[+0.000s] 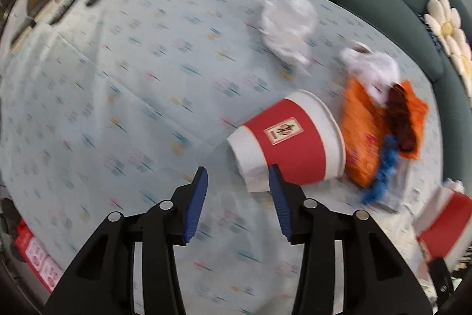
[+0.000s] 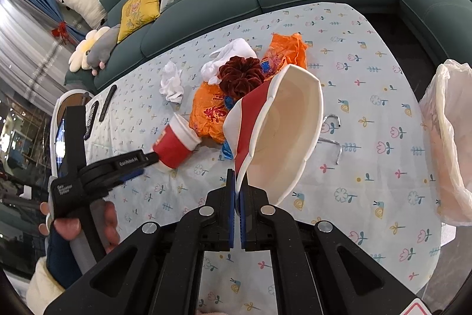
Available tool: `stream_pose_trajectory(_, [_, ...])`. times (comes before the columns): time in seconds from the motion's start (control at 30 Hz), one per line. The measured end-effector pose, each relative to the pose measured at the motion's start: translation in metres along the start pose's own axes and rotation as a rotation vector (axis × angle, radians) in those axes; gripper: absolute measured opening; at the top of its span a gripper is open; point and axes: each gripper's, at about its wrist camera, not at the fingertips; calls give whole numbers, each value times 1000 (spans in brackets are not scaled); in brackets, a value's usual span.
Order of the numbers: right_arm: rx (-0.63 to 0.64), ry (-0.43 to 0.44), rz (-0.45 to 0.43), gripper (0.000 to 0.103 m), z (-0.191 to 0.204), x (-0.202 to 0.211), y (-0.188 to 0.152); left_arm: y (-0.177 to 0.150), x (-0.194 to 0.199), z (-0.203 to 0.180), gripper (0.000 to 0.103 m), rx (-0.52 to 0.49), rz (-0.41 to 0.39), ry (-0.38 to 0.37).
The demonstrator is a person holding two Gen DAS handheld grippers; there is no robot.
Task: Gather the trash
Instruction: 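Grasp the small red paper cup with left gripper while right holds large cup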
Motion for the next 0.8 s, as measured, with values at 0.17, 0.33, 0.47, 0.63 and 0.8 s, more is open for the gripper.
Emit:
stream_pose_trajectory(0.17, [5,4,-2,3,6,-2,-1,3,7,33,41,142,-10,8])
stream_pose_trajectory(0.33, [8,6,-4,3,7,-3,0,-12,26,6,67,94,-70,-77])
stream_pose_trajectory(0.47, [6,0,-7,3,4,-4,2,-20,30,-38,78,18,-95,-87])
stream_pose_trajectory(0.63, [-4,-3,-6,3,-4,-7,7,-11,8,-59,78,65,-132,51])
stream_pose_trajectory(0.8, [0,-1,2,3,-7,-14,11,-3,-14,-53,78,110,-133,145])
Point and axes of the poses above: each gripper's, at about its wrist camera, not at the fingertips, and x roughly against the way its jaws point, z to its left, y to its top, and after that the axes turned 4 degrees about -x, right-handed
